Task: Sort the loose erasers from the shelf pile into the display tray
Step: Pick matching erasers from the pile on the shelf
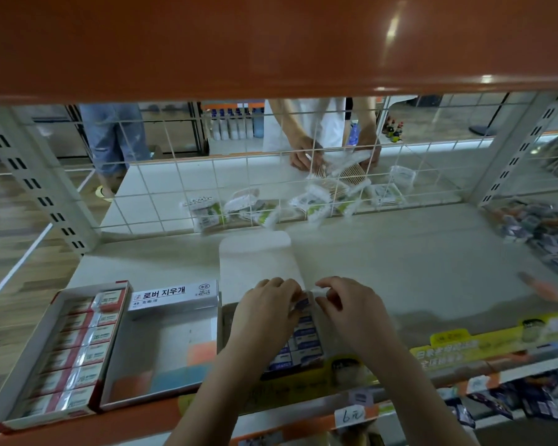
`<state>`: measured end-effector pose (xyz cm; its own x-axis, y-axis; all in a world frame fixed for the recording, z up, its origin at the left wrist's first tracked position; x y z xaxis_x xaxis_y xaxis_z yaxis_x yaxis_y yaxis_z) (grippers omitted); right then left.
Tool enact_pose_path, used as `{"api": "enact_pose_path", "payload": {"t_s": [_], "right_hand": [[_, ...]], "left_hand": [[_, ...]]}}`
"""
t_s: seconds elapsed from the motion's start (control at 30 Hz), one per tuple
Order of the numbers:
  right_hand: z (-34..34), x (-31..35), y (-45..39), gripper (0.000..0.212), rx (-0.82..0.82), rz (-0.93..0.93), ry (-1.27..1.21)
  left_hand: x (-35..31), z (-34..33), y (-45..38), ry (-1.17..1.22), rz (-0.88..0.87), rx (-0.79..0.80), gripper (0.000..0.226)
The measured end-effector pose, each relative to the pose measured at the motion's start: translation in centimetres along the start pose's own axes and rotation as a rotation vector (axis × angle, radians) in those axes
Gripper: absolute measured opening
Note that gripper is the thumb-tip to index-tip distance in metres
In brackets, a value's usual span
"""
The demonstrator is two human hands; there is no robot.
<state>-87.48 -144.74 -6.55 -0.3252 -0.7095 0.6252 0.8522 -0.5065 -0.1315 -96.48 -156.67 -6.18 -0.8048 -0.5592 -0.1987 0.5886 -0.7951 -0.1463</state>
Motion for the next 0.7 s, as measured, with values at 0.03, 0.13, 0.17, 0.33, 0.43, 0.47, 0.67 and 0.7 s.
{"api": "enact_pose_path", "payload": {"t_s": [0.03,0.13,0.17,0.33,0.43,0.47,0.67,0.7], "right_hand": [[-0.03,-0.02,0.01,0.031,0.0,0.004,-0.003],[-0.12,0.0,0.04,0.031,0.005,0.01,-0.009],[-0.14,-0.04,0.06,0.031,0.004,0.01,-0.014],[-0.11,-0.14,0.22,0.031,-0.004,0.021,-0.033],[-0.13,-0.2,0.22,0.03,-0.004,0.021,-0.041],[-0.16,-0.26,0.23,0.03,-0.004,0.022,-0.04],[-0.19,-0.53,0.29,0.03,0.009,0.005,-0.043],[-0.17,-0.5,0.29,0.03,0.011,0.008,-0.042]], "left_hand": [[-0.2,-0.09,0.06,-0.023,-0.004,-0.011,0.025],[-0.78,-0.24,0.15,-0.055,-0.011,-0.029,0.025],[-0.87,-0.27,0.17,-0.055,-0.006,-0.03,0.025],[-0.95,-0.33,0.3,-0.006,0.002,-0.041,0.025],[-0.77,-0.44,0.29,0.044,0.006,-0.04,0.025],[-0.71,-0.53,0.29,0.058,0.009,-0.04,0.025],[-0.86,-0.35,0.33,0.108,0.01,-0.077,0.023],[-0.92,-0.29,0.31,0.104,0.008,-0.079,0.023]]}}
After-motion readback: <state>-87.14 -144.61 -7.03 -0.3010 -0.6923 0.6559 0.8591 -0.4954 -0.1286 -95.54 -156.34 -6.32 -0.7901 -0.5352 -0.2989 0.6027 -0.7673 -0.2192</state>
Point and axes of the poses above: each hand's wrist, its own y-axis away from the middle knuckle, its own z-axis out of the back of the hand, x = y × z, the point moved 1 cm from there along -y, towards the middle knuckle, and after that the axes turned 10 degrees about -y, right-handed, at the moved point
